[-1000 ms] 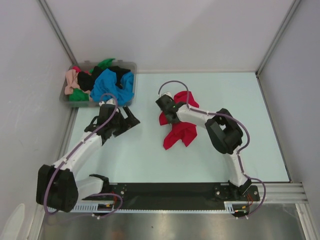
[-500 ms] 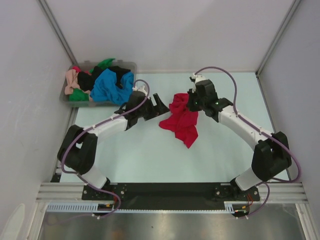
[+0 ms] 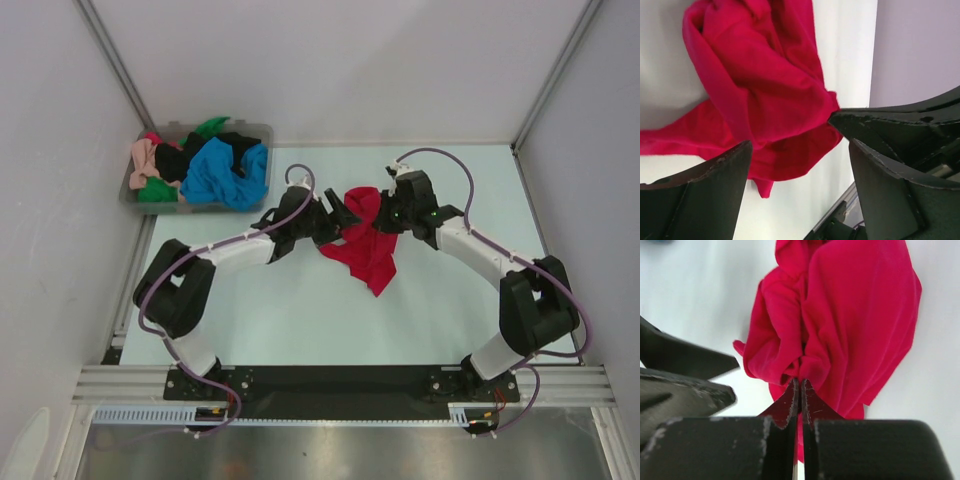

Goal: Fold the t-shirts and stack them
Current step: Flatten the tshirt out

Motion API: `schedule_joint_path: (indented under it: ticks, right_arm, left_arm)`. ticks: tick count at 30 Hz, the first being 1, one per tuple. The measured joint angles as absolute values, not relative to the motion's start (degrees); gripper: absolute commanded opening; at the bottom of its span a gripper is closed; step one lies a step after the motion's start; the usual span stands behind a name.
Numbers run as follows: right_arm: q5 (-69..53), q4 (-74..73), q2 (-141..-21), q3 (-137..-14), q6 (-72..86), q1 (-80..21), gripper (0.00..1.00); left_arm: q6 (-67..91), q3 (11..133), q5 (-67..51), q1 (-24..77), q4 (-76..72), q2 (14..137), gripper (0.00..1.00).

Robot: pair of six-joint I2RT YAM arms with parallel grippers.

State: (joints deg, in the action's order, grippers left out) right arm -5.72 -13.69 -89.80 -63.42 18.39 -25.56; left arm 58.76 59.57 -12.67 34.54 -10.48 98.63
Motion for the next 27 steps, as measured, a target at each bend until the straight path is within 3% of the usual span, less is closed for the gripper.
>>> schedule_joint_path:
  ticks: [16,19,20,22,23,27]
  right_arm:
    - [-7.03,-11.20,-90.48,-63.42,19.53,-25.54,0.00]
    - [-7.09,-11.22,-90.48,-63.42,19.49,-25.54,0.00]
    - [-7.18,-11.25,-90.50,-63.42,19.49,-25.54,0.00]
    - [-7.20,-11.38,-90.54,-63.42,19.42,-25.54,0.00]
    - [-7.14,-11.66,-90.56,-63.42,19.33,-25.54,0.00]
    - [-5.85,-13.13,-90.54,-63.42,18.63,-25.36,0.00]
  left_arm:
    - [71.59,59.33,-6.35,35.62,-7.73,102.32,0.76]
    - [72.38,60.66,-5.98,36.01,-8.21,105.43,0.53]
    - [72.64,61.04,-5.74,36.18,-8.43,106.00,0.36]
    - [73.23,61.84,-5.41,36.51,-8.91,106.65,0.17]
    - [73.12,62.30,-5.17,36.49,-8.97,106.65,0.00]
    - [71.68,64.77,-4.14,36.27,-8.58,106.34,0.00]
